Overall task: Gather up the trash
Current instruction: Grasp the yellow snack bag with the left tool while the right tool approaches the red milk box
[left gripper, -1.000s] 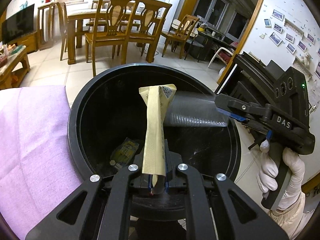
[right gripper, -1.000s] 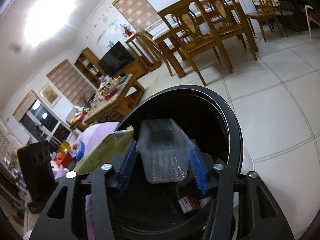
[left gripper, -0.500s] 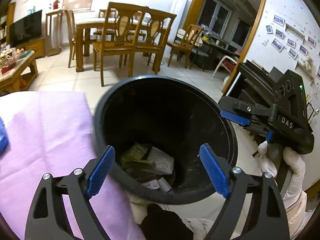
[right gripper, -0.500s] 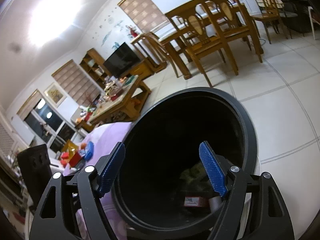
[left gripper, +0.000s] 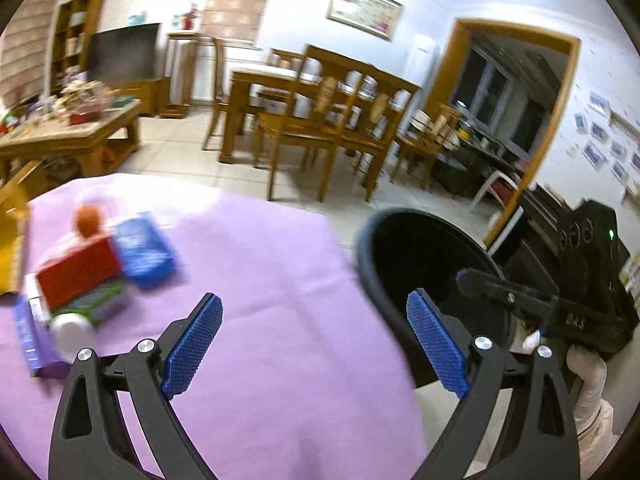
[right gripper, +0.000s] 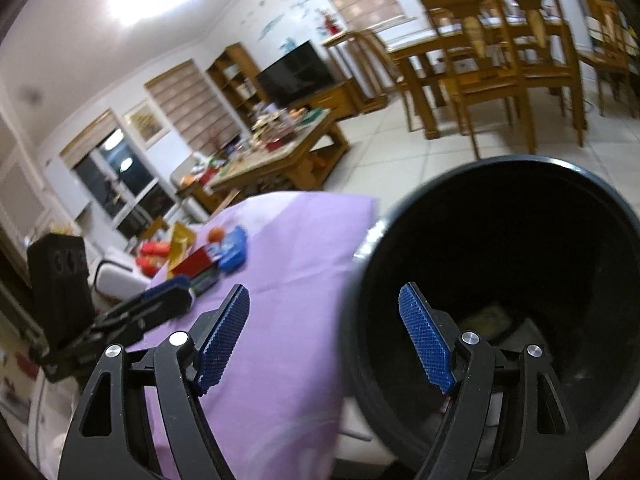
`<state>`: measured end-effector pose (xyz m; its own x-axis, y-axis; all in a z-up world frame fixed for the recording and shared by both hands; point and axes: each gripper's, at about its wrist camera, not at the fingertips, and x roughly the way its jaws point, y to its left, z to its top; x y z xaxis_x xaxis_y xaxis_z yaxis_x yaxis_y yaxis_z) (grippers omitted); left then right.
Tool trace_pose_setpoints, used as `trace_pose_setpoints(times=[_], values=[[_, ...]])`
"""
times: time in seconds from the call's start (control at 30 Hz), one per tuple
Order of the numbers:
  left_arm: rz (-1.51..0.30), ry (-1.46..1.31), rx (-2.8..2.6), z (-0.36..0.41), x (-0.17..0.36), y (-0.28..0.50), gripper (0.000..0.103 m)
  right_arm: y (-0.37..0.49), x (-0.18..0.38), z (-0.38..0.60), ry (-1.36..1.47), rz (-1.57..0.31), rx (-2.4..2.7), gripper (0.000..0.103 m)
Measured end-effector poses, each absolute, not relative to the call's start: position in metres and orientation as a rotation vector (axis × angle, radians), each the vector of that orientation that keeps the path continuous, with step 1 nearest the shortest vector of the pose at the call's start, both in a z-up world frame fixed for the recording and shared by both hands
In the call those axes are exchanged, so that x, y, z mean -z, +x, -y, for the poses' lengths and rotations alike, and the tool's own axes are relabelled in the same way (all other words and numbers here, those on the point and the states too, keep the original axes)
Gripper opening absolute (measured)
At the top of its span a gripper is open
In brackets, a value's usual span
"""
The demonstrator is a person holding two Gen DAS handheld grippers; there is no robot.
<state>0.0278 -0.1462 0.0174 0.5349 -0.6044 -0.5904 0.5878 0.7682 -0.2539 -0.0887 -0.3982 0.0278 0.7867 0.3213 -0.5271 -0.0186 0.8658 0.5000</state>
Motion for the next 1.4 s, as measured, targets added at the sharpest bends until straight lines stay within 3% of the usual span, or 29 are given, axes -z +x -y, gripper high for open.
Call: trace_pose_setpoints(times=[0.57, 0.73, 1.23, 1.27, 1.33, 1.37, 1.4], values=[[-0.64, -0.019, 0.32, -0.022, -0.029, 0.105, 0.097, 0.024, -0.054, 0.219, 0.283, -0.719, -0.394, 0.088], [-0.722, 0.042, 0.213, -0.039, -0.013, 0.156, 0.097, 0.061, -0.056, 0.175, 0.206, -0.737, -0.418, 0.097], [-0.825, 0.113, 0.146, -0.047, 0.022, 0.215, 0.097, 0.15, -0.013, 0.105, -0.134, -0.806, -0.351, 0.097], [-0.827, 0.11, 0.15, -0.048, 0.023, 0.215, 0.097, 0.15, -0.008, 0.106, -0.129, -0.81, -0.352, 0.097], [-0.835, 0.1, 0.157, -0.047, 0.025, 0.215, 0.083, 0.156, -0.003, 0.109, -0.095, -0.816, -0.364, 0.097], [-0.852, 0.09, 0.164, -0.047, 0.027, 0.217, 0.068, 0.158, -0.002, 0.11, -0.082, -0.82, -0.367, 0.097], [-0.87, 0.076, 0.175, -0.048, 0.029, 0.218, 0.06, 0.159, -0.001, 0.112, -0.073, -0.825, -0.372, 0.097]])
